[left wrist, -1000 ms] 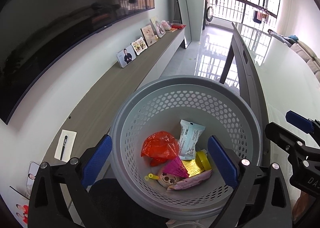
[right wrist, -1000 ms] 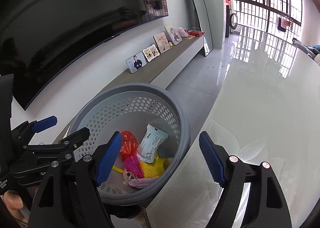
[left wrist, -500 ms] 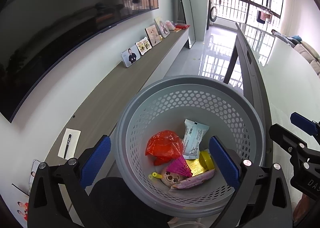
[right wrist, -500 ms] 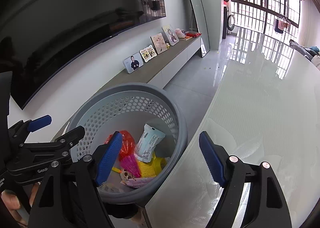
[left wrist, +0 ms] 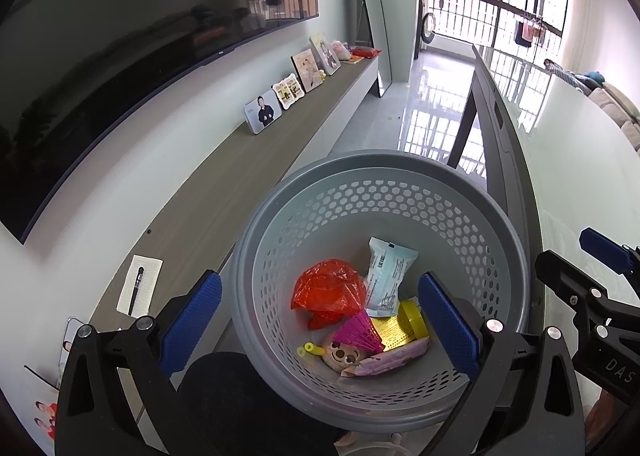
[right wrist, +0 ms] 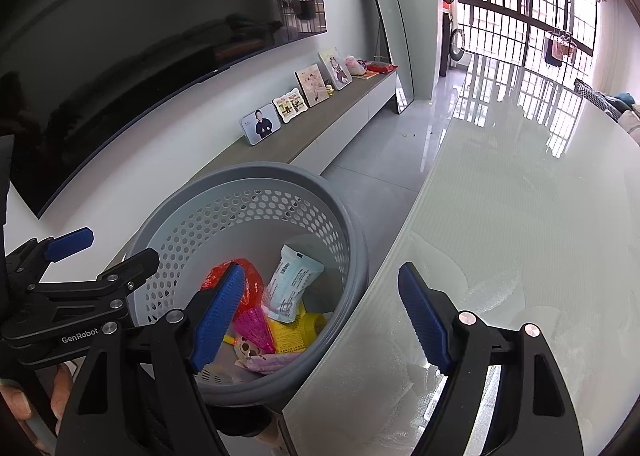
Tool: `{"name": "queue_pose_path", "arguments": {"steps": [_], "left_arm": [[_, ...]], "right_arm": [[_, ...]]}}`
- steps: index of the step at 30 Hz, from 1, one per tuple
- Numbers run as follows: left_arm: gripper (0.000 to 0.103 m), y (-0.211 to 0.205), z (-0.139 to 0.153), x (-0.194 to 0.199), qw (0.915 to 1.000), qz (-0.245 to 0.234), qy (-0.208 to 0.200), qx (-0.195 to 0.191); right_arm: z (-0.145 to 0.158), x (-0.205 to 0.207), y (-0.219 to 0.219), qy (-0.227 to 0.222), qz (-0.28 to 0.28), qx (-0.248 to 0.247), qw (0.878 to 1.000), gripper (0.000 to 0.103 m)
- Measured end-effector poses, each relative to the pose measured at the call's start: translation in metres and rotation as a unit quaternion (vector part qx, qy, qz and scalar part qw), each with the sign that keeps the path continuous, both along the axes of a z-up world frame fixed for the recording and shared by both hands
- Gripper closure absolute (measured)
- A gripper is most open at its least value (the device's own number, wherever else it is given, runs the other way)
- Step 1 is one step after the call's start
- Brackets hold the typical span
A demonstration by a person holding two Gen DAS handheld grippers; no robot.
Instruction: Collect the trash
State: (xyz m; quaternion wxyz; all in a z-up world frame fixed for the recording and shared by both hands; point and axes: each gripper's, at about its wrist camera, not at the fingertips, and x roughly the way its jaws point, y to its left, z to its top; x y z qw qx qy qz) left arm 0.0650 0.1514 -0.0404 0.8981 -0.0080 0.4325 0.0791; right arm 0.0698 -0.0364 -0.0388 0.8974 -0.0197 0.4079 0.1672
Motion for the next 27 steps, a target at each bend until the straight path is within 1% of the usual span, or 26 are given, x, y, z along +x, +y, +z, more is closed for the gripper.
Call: {"name": "queue_pose_path", "arguments": {"steps": [4, 9, 14, 27], "left_arm": [[0.006, -0.0002, 0.0002, -0.0004, 1.0000, 0.000, 0.000, -0.001], [0.006, -0.0034, 0.0005, -0.0018, 1.0000, -0.002, -0.002, 0.008], [0.006, -0.0037, -0.0008, -0.0005, 1.0000, -0.001, 0.005, 0.007], [0.006, -0.0015, -0.0037, 0.0007, 0.9999, 0.011, 0.009, 0.007]], "right_arm": [[-0.0007, -0.0004, -0.0003, 0.000, 0.000, 0.000, 1.000, 0.027], [-0.0015, -0.0017, -0.0004, 0.000, 0.002, -0.002, 1.000, 0.027], [-0.0015, -0.0014, -0.0005, 0.001, 0.002, -0.003, 1.000, 0.027], [-0.0019, -0.0020, -0.0007, 0.001, 0.002, -0.002, 1.000, 0.027]]}}
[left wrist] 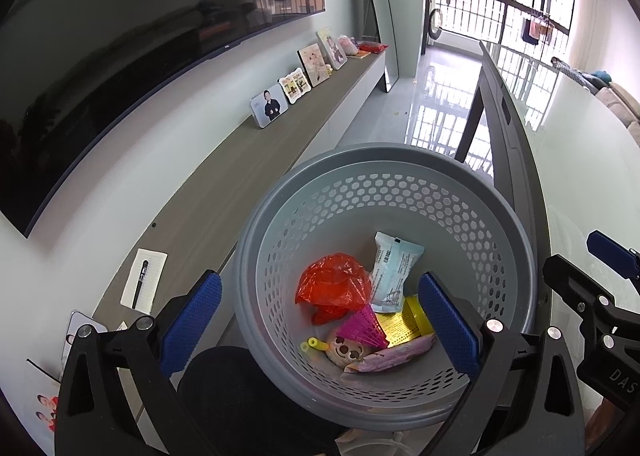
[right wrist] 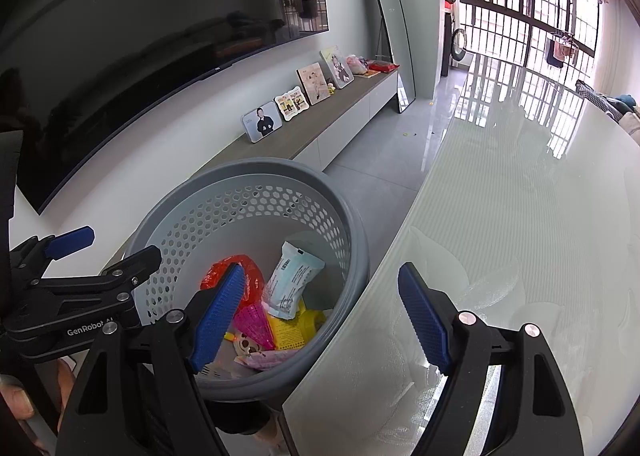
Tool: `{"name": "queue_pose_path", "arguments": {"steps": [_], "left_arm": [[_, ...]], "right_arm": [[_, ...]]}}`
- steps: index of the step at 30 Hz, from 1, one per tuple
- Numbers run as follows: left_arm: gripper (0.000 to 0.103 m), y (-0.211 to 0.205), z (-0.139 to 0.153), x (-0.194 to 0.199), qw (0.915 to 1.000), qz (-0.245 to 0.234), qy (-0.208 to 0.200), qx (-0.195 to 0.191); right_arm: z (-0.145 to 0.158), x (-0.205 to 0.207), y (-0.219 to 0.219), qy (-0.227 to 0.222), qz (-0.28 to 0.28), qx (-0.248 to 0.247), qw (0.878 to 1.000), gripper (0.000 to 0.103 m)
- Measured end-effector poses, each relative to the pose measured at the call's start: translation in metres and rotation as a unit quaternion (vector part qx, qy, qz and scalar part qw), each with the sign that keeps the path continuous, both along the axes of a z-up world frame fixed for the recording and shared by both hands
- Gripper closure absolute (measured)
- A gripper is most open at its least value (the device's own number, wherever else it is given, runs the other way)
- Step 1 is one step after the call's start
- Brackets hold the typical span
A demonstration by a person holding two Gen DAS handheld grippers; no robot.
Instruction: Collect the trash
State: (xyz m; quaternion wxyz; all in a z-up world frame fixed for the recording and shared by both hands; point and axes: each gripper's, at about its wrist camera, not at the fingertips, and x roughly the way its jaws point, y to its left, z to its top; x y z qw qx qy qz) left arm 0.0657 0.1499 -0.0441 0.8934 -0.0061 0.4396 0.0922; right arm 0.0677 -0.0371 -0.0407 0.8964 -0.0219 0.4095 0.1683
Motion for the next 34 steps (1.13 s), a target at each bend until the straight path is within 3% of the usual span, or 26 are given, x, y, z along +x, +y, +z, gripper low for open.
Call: {"name": "queue_pose_path", "arguments": {"steps": [34], "left_arm": [[0.006, -0.0006, 0.0005, -0.0002, 1.0000, 0.004, -0.003, 0.008]], "right_arm": [[0.0001, 0.0007, 0.0000, 0.000, 0.001, 0.000, 1.000, 0.027]]}}
